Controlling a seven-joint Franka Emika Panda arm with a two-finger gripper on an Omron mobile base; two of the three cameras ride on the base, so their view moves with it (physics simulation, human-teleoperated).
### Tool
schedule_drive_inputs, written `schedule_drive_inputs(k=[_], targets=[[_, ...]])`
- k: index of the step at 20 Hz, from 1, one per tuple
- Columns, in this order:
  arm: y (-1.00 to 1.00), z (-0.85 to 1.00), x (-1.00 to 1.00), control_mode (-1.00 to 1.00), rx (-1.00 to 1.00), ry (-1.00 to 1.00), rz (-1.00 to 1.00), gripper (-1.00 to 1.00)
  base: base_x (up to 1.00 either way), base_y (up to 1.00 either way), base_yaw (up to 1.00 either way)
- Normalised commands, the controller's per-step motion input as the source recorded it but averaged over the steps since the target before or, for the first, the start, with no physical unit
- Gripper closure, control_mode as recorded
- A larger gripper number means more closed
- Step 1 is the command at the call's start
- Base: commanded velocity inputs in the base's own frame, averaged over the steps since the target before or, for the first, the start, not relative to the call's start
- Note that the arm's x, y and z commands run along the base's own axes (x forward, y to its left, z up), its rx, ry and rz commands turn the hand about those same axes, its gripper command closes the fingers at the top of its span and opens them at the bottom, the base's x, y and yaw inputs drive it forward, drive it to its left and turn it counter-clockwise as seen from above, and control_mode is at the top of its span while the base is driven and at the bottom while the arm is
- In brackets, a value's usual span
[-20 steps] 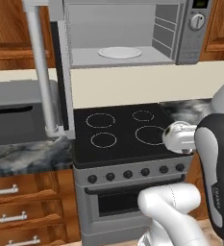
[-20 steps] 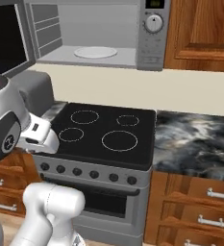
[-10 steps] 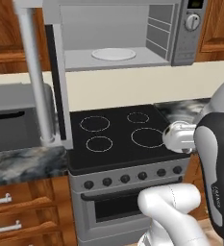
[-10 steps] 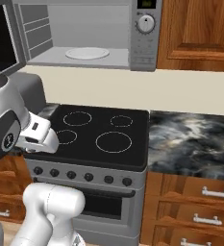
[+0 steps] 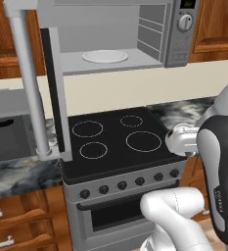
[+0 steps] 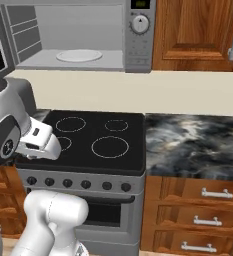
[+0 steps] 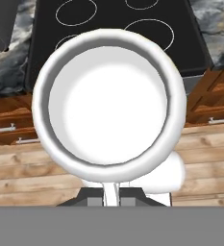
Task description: Pick the mug from the counter and place it inside the microwave. Then close the microwave.
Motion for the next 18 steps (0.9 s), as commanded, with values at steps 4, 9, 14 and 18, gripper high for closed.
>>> schedule_drive_inputs(k=[4, 9, 14, 18], targets=[[0.00, 0.00, 0.00, 1.00, 0.00, 0.00, 0.00, 1.00, 0.25, 0.14, 0.01], [0.00, 0.00, 0.00, 1.00, 0.00, 0.00, 0.00, 1.00, 0.35, 0.09, 0.11], [0.00, 0.00, 0.00, 1.00, 0.00, 0.00, 0.00, 1.00, 0.47, 0.02, 0.20], [0.00, 0.00, 0.00, 1.00, 0.00, 0.00, 0.00, 1.00, 0.24, 0.01, 0.19]])
